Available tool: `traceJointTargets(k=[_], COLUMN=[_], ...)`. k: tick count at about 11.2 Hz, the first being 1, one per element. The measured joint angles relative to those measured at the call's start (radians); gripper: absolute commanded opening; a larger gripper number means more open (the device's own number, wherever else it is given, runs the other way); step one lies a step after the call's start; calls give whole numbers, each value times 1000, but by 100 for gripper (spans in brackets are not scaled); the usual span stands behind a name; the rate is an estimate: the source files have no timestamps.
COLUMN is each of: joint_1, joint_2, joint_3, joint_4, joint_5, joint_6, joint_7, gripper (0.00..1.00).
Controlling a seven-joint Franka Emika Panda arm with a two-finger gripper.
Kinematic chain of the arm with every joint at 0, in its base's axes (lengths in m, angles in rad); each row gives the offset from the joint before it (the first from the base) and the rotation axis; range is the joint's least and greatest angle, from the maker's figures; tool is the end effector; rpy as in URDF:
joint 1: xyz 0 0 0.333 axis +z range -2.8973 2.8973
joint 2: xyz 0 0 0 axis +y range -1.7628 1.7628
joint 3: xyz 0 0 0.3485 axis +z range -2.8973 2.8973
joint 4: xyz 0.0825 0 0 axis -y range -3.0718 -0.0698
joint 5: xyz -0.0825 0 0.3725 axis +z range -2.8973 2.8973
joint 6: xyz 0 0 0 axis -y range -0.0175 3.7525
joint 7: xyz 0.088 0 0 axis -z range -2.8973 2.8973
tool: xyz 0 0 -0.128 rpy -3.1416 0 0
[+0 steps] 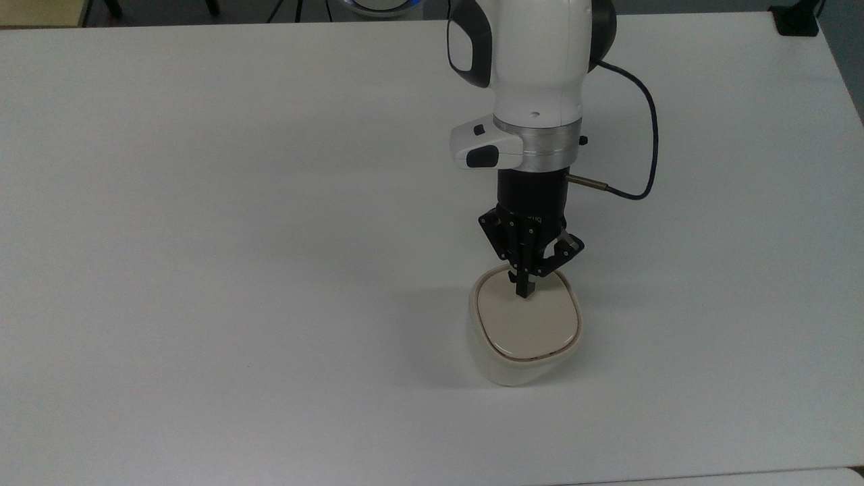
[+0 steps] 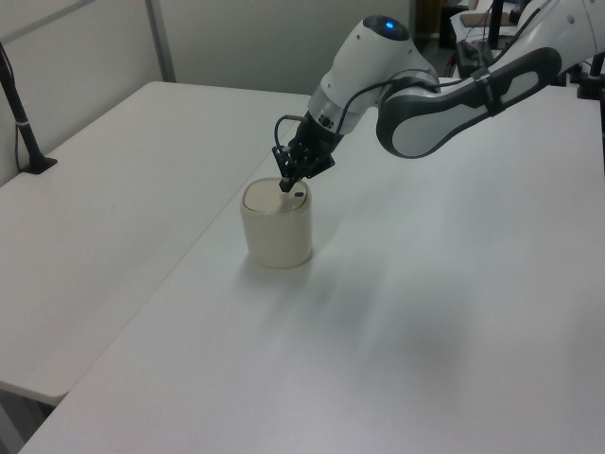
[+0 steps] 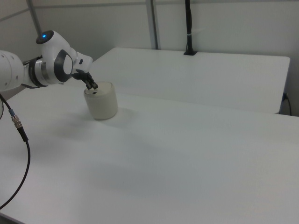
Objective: Open the trash bin
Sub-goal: 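Press the gripper fingertips down on the lid's dark button, then lift the gripper up away from the bin as the lid flips open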
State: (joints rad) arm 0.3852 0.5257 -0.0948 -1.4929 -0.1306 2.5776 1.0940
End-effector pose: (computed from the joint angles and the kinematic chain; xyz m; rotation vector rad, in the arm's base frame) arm 0.7235 0.2327 0.4455 -2.6348 0.9420 -0.7492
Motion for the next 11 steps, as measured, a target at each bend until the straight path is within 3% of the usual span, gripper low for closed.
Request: traceJointTargets(k=[8,11], joint_1=[5,3], joint_2=[-20,-31], joint_3=[9,11], joint_4=[-45,-49], joint_5=[-152,-163], joint_6=[0,0], joint_7=[1,24], gripper=[0,0])
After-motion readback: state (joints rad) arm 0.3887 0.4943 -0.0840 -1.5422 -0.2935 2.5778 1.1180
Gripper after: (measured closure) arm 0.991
